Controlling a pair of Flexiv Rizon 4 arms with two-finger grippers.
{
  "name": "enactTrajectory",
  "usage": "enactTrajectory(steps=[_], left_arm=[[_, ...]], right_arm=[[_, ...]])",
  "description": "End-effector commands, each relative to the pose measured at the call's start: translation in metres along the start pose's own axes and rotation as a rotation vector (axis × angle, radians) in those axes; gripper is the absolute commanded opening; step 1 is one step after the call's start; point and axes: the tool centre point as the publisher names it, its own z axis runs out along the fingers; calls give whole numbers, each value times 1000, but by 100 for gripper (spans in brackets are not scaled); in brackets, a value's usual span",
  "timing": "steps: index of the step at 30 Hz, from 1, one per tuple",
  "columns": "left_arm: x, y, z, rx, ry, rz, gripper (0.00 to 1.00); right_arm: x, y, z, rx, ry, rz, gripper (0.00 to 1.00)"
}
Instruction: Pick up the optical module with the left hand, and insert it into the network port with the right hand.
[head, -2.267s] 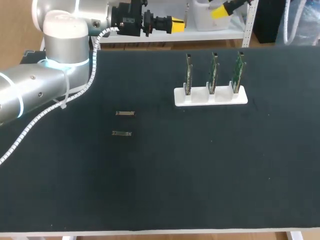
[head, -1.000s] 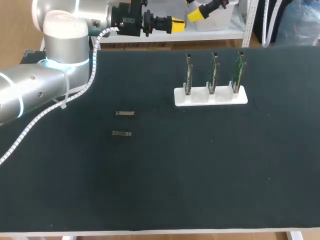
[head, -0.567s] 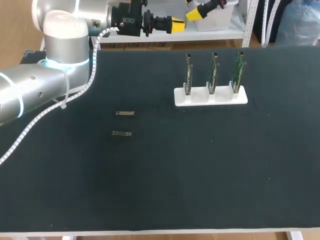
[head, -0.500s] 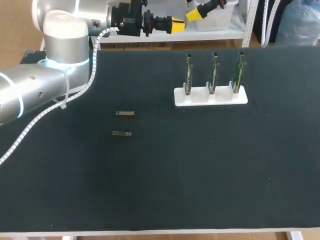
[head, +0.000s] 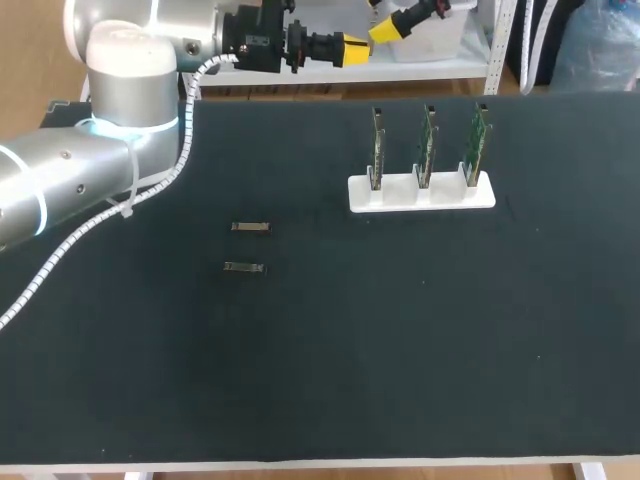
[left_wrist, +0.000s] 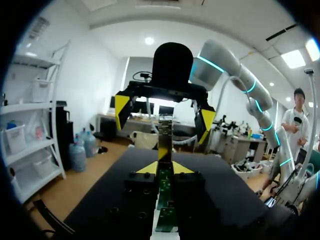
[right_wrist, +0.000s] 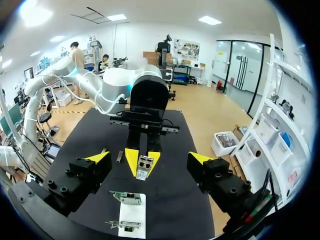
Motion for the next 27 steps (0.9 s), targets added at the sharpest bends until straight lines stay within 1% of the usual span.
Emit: enactTrajectory(steps=[1, 12, 13, 14, 15, 16, 17, 27], left_arm=[[0, -3, -1, -7, 1, 0, 0], [0, -3, -1, -7, 1, 0, 0], [0, -3, -1, -7, 1, 0, 0], [0, -3, -1, -7, 1, 0, 0], [0, -3, -1, -7, 1, 0, 0], [0, -3, -1, -7, 1, 0, 0], [0, -3, -1, -7, 1, 0, 0], [0, -3, -1, -7, 1, 0, 0]], right_arm=[[-1, -8, 1, -528, 5, -3, 100], [-1, -9, 2, -543, -6, 5, 100], [-1, -9, 2, -547, -9, 4, 93], [-2, -9, 2, -551, -11, 4, 48], [-2, -9, 2, -550, -12, 3, 40], [-2, -9, 2, -549, -12, 3, 21], [-2, -9, 2, -550, -13, 3, 0], [-2, -7, 3, -556, -9, 7, 0]])
